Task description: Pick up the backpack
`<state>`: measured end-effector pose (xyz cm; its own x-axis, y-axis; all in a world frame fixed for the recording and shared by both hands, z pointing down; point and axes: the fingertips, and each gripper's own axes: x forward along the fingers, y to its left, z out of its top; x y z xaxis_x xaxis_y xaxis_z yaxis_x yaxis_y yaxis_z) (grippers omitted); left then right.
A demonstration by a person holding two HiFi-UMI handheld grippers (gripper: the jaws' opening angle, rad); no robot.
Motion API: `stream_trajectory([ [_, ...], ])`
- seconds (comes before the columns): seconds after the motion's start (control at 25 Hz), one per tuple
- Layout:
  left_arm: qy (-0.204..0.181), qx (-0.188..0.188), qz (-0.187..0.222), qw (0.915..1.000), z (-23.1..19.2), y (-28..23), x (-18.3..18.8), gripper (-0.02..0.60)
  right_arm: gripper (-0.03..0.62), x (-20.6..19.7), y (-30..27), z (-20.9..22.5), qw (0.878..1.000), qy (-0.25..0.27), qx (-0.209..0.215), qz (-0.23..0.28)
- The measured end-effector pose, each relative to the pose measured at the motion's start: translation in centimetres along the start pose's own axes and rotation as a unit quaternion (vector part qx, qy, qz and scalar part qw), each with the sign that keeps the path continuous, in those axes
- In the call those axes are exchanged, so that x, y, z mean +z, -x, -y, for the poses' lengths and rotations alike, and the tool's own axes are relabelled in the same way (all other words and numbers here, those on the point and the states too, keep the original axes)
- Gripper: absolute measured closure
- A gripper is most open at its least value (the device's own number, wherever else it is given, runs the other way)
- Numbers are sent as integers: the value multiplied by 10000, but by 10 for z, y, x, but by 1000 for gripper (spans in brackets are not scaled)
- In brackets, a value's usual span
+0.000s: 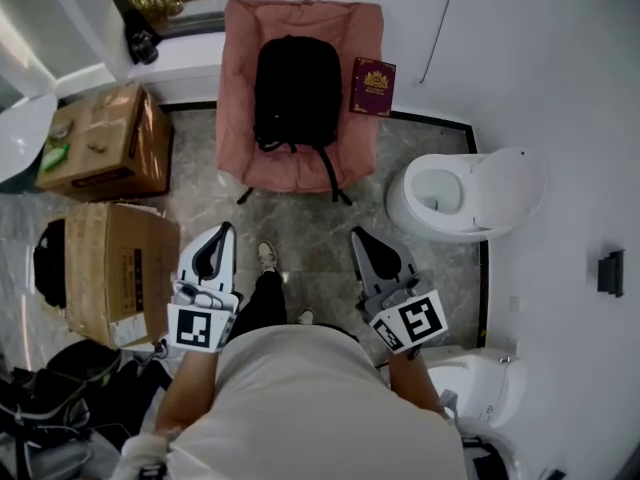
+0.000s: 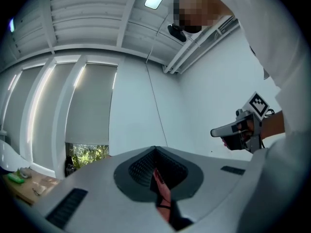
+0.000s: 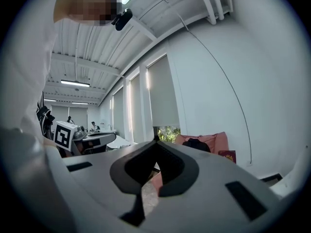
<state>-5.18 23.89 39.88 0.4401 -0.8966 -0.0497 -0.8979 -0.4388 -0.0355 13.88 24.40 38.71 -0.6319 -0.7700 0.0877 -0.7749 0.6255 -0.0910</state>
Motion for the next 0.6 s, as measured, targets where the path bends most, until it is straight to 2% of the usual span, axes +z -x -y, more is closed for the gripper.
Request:
stream_trajectory([
  [0.16, 222, -119, 127, 9996, -31, -46, -10, 571, 580, 2, -52, 19, 9997, 131, 9, -188],
  [0.32, 376, -245, 185, 9988, -74, -95, -11, 571, 580, 27, -118, 32, 9992, 288, 131, -256],
  [0.48, 439, -764, 243, 9958, -91, -144, -9, 571, 580, 51, -171, 51, 9997, -134, 145, -120],
  [0.6, 438, -1156, 67, 9923, -96, -174, -20, 571, 580, 52, -193, 64, 9997, -195, -53, -125],
])
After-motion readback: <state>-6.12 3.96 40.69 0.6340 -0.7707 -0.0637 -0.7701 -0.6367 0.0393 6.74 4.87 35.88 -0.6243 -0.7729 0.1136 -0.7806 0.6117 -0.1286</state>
